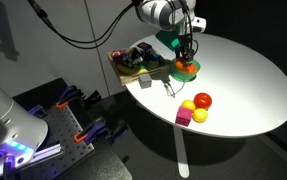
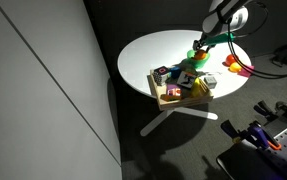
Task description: Put the orange object inside the bowl
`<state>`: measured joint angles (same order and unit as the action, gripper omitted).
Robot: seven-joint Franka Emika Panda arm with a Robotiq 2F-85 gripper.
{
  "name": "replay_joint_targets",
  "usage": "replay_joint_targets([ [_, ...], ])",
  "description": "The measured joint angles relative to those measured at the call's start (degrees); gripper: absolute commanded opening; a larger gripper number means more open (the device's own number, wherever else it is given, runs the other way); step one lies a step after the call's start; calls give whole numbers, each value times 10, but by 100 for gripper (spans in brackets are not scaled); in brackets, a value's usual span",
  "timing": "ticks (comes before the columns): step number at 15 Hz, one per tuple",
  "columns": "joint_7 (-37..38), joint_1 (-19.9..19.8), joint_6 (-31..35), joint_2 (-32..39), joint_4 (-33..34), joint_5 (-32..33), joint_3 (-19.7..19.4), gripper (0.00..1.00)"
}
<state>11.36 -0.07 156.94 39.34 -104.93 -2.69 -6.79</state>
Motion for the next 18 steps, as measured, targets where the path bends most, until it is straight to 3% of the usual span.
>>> replay_joint_targets([
  [7,-3,-1,-29,-17,-23,0,-4,49],
  [18,-6,3,-63,-101,-111,14,-4,49],
])
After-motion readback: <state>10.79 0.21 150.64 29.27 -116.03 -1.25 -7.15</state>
